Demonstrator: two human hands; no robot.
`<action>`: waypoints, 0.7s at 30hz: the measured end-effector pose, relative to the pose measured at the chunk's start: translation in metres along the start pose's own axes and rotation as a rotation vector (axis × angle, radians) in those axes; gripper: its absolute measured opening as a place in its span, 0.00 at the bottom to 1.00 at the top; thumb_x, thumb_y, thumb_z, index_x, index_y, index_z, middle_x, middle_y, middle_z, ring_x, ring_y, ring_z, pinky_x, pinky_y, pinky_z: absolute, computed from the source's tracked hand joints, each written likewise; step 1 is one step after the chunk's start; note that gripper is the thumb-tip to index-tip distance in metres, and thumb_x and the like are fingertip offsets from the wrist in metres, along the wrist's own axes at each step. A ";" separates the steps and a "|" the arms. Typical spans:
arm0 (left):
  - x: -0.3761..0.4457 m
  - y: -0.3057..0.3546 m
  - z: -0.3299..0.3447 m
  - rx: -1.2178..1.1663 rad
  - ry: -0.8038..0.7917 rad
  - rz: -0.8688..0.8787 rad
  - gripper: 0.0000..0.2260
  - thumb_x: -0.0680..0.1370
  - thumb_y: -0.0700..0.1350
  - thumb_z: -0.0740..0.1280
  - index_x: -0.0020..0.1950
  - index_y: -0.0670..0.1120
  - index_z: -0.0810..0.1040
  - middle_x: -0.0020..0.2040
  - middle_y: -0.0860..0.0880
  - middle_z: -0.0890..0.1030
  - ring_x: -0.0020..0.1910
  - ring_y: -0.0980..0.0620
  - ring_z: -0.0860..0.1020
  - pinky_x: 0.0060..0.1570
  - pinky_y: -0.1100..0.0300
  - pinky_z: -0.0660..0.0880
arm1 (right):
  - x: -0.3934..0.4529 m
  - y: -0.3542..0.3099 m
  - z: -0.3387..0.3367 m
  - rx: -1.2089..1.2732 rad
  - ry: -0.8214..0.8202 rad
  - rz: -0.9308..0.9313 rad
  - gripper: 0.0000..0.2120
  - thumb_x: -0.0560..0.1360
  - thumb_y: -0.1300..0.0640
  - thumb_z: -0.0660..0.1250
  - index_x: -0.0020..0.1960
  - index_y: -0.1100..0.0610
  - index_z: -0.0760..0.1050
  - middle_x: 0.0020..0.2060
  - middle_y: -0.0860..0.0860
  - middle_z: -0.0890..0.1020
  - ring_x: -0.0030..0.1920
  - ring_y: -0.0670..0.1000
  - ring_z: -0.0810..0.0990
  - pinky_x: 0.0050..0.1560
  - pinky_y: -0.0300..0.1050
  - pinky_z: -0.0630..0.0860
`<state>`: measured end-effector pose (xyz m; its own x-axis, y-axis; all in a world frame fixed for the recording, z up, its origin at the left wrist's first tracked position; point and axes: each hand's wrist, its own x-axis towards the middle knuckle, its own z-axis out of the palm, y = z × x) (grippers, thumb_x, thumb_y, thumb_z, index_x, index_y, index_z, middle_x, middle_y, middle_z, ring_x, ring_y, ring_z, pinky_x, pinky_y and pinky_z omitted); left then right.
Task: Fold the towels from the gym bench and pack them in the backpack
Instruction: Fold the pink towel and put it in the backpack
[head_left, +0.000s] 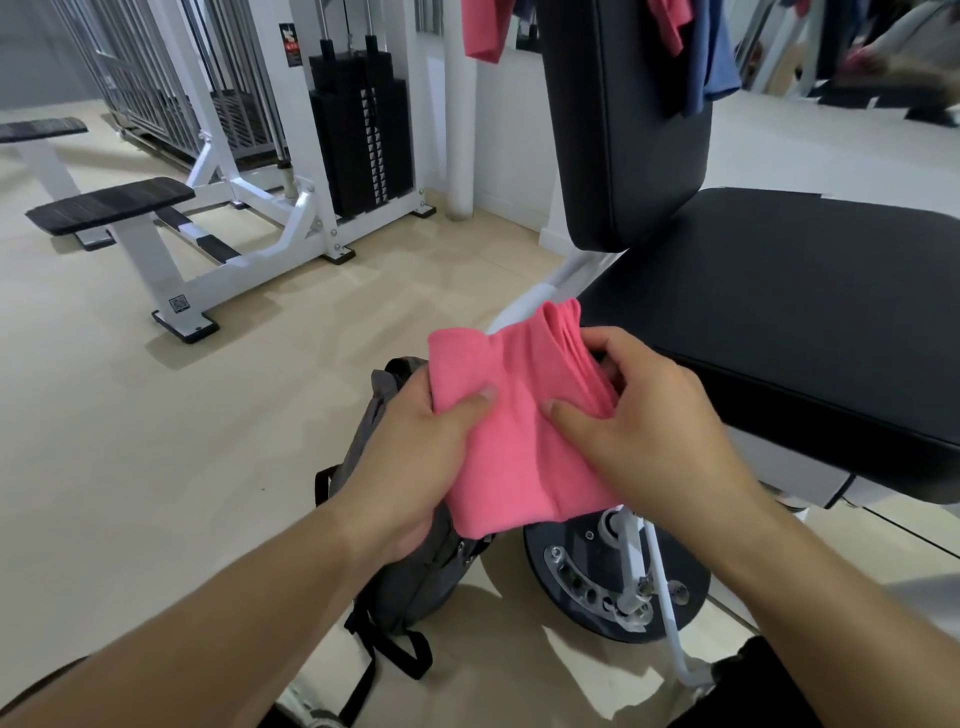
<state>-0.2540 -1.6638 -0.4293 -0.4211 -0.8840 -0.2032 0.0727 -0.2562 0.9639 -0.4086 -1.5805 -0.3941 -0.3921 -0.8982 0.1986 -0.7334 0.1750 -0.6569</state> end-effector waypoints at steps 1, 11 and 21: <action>-0.002 0.001 0.003 -0.066 0.017 -0.030 0.11 0.84 0.46 0.65 0.66 0.50 0.78 0.57 0.51 0.87 0.54 0.52 0.86 0.58 0.52 0.81 | -0.001 -0.002 0.002 -0.041 0.002 -0.014 0.25 0.74 0.51 0.73 0.69 0.41 0.72 0.49 0.36 0.80 0.48 0.37 0.79 0.47 0.38 0.78; -0.015 0.006 0.018 -0.250 -0.070 -0.166 0.17 0.86 0.53 0.58 0.65 0.46 0.80 0.50 0.46 0.88 0.49 0.51 0.87 0.46 0.59 0.82 | -0.014 -0.017 0.023 -0.134 -0.139 -0.118 0.20 0.75 0.48 0.64 0.67 0.40 0.68 0.41 0.45 0.72 0.39 0.47 0.76 0.37 0.48 0.73; -0.013 0.012 0.011 -0.317 -0.024 -0.223 0.24 0.79 0.55 0.70 0.61 0.35 0.78 0.47 0.37 0.85 0.41 0.41 0.83 0.38 0.51 0.83 | -0.017 -0.014 0.025 0.311 -0.317 -0.134 0.13 0.82 0.59 0.66 0.59 0.43 0.83 0.46 0.47 0.84 0.45 0.48 0.82 0.52 0.49 0.81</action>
<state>-0.2571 -1.6510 -0.4135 -0.4792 -0.7845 -0.3935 0.2513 -0.5522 0.7949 -0.3778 -1.5774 -0.4066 -0.0805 -0.9921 0.0958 -0.5460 -0.0365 -0.8370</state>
